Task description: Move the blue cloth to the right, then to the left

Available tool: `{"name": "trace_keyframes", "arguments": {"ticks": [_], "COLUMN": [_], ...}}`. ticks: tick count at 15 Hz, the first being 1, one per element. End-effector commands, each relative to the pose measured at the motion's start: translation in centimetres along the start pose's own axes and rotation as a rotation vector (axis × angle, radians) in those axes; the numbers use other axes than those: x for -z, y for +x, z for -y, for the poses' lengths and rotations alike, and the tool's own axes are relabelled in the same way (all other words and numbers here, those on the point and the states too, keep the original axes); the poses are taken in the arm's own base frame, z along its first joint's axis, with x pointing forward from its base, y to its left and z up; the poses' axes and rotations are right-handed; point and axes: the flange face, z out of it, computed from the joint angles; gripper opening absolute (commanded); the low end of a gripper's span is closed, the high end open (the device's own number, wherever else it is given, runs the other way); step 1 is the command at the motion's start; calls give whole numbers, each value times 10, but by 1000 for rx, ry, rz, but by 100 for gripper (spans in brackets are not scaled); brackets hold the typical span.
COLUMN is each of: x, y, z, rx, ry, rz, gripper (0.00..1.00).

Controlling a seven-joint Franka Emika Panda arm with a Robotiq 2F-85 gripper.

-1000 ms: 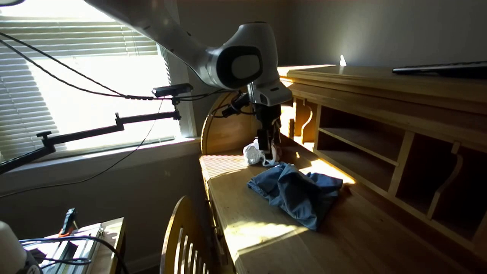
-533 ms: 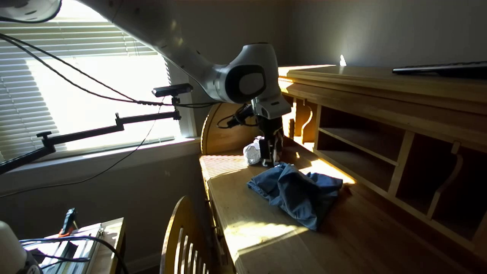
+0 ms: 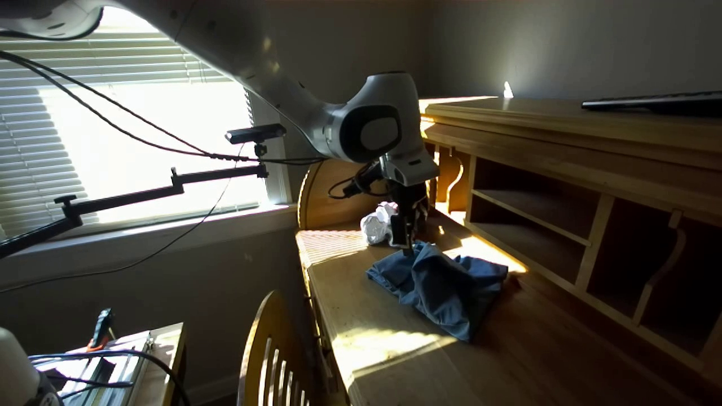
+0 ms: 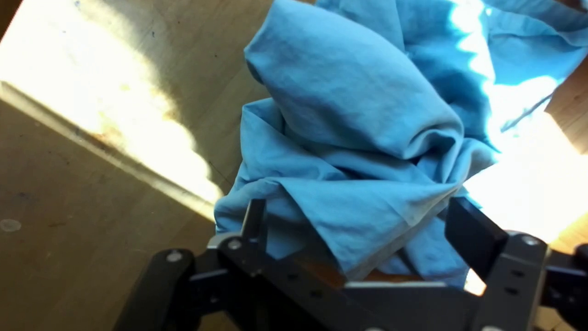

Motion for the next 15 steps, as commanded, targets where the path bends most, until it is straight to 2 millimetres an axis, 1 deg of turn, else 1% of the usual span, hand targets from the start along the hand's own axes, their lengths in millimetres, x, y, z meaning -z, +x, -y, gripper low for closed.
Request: {"name": "trace_keyframes", "arguments": {"ticks": [1,4,10,11,12,14,15], "x": [-14,-22,-36,-39,-42,-48,-51], "y": [16,17,9,8,7,6,7], "z": [15,26,44,47,48,50,50], "rx": [-72,-117,-222,-231,-241,-246,-249], "ry": [49,53,16,15,7,4,4], "rz": [-1,5,35,35,43,49,57], "gripper": [100,100,100,88,74,59,50]}}
